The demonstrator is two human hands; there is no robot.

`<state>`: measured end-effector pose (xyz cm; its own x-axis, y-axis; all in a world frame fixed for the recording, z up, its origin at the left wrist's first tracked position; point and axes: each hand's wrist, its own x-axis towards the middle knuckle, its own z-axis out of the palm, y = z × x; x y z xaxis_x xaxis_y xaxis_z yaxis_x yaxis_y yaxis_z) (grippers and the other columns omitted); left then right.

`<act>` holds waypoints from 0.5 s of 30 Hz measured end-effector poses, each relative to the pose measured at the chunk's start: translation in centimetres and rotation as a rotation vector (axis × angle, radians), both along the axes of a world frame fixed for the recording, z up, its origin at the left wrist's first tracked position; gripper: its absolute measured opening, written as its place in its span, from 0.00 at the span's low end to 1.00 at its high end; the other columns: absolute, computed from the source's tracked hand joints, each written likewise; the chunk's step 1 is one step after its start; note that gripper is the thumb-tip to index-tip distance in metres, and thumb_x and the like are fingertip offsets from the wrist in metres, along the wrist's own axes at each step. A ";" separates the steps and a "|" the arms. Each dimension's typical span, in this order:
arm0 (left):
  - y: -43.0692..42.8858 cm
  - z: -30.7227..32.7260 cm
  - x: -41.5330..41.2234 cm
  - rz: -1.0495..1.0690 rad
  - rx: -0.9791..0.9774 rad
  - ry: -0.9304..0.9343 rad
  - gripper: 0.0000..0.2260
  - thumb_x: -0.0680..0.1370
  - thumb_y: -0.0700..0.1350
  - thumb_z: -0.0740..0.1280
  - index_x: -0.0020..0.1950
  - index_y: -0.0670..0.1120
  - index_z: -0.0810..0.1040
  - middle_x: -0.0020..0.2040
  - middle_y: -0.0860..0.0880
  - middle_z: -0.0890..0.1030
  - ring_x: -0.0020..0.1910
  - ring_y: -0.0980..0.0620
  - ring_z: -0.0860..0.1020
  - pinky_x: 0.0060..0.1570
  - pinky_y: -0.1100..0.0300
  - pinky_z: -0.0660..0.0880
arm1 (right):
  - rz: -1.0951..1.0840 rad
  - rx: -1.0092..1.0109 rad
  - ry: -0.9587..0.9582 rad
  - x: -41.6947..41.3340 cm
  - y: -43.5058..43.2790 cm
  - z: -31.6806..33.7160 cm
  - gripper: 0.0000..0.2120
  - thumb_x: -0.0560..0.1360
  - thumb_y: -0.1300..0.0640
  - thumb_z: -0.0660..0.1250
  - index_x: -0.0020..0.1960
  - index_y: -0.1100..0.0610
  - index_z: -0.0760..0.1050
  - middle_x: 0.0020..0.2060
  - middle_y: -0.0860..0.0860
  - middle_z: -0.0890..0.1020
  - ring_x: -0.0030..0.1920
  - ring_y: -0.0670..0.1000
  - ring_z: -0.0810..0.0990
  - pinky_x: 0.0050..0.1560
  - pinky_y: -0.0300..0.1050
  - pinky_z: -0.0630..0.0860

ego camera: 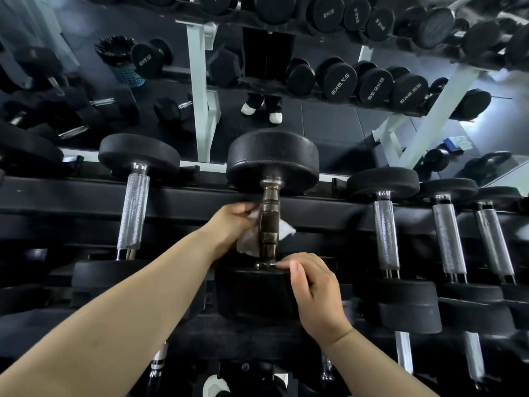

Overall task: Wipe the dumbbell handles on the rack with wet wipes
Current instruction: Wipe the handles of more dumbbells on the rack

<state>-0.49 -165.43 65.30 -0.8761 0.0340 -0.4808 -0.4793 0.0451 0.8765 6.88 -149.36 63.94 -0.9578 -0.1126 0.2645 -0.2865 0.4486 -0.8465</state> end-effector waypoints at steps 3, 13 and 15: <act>0.8 0.3 -0.9 0.139 0.072 0.021 0.17 0.76 0.28 0.59 0.63 0.39 0.73 0.49 0.41 0.79 0.39 0.52 0.77 0.40 0.66 0.73 | 0.001 0.015 0.010 0.0 0.0 0.1 0.19 0.74 0.52 0.53 0.39 0.59 0.80 0.36 0.33 0.74 0.44 0.35 0.74 0.47 0.29 0.70; -0.9 1.0 1.4 0.014 -0.111 0.071 0.20 0.77 0.36 0.63 0.68 0.46 0.67 0.47 0.45 0.77 0.45 0.52 0.75 0.45 0.64 0.70 | 0.014 0.031 -0.013 0.0 0.0 0.4 0.21 0.73 0.50 0.52 0.40 0.59 0.80 0.36 0.34 0.74 0.45 0.34 0.74 0.48 0.27 0.69; -0.2 1.3 0.2 0.109 -0.124 0.108 0.24 0.77 0.34 0.61 0.72 0.45 0.62 0.46 0.48 0.75 0.49 0.51 0.74 0.45 0.67 0.69 | 0.014 0.034 -0.021 0.1 0.0 0.6 0.21 0.73 0.49 0.52 0.40 0.60 0.80 0.36 0.34 0.74 0.45 0.34 0.74 0.48 0.26 0.68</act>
<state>-0.29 -165.61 66.57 -0.9180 -0.1174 -0.3788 -0.3911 0.1090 0.9139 6.96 -149.35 64.56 -0.9614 -0.1350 0.2398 -0.2752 0.4733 -0.8368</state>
